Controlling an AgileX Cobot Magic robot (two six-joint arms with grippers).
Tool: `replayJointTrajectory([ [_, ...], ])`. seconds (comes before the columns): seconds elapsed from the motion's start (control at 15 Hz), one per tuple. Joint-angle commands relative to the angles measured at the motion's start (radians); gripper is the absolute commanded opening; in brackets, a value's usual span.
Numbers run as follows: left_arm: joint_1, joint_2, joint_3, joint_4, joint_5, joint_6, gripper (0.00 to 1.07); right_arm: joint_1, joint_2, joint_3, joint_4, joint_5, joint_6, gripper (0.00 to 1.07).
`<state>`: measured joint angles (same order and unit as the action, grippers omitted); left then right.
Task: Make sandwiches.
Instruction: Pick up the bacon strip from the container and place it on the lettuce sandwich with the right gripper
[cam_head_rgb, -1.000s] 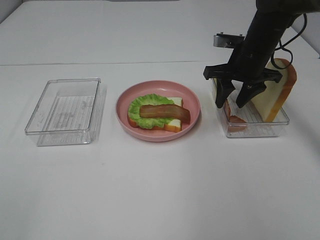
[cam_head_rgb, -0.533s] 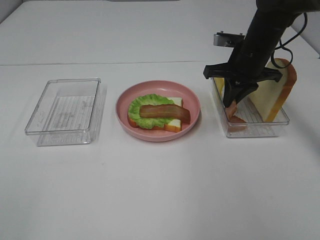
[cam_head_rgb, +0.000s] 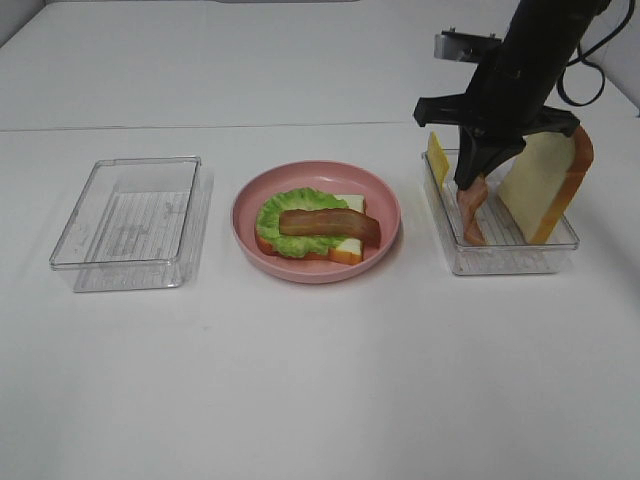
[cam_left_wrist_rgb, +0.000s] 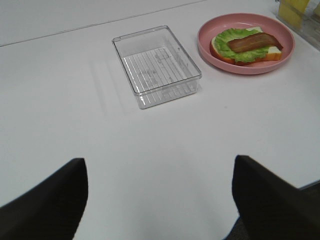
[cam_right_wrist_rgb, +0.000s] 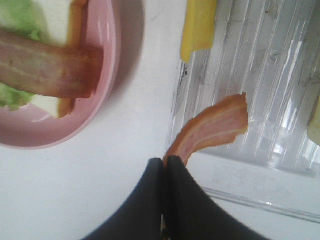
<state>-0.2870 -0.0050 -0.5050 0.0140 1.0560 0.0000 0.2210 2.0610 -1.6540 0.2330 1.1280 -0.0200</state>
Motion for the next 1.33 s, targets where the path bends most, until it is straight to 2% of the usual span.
replayJointTrajectory([
  [0.07, 0.0, -0.024, 0.006, 0.002, -0.01, 0.0, 0.76, 0.001, -0.082, -0.009, 0.054, 0.042, 0.001, 0.0],
  [0.13, 0.0, -0.024, 0.006, 0.002, -0.01, 0.0, 0.76, 0.001, -0.082, -0.009, 0.054, 0.042, 0.001, 0.0],
  [0.27, 0.0, -0.024, 0.006, 0.002, -0.01, 0.0, 0.76, 0.002, -0.163, -0.009, 0.207, 0.081, -0.051, 0.0],
  [0.53, 0.0, -0.024, 0.006, 0.002, -0.01, 0.0, 0.76, 0.006, -0.176, -0.003, 0.549, 0.052, -0.261, 0.0],
  [0.6, 0.0, -0.024, 0.006, 0.002, -0.01, 0.0, 0.76, 0.019, -0.168, -0.003, 0.62, 0.026, -0.297, 0.0],
  [0.67, 0.0, -0.024, 0.006, 0.002, -0.01, 0.0, 0.76, 0.07, -0.143, -0.003, 0.684, -0.07, -0.357, 0.0],
  [0.93, 0.0, -0.024, 0.006, 0.002, -0.01, 0.0, 0.76, 0.163, -0.061, -0.005, 0.733, -0.255, -0.389, 0.0],
  [1.33, 0.0, -0.024, 0.006, 0.002, -0.01, 0.0, 0.76, 0.174, 0.168, -0.005, 1.058, -0.338, -0.47, 0.0],
])
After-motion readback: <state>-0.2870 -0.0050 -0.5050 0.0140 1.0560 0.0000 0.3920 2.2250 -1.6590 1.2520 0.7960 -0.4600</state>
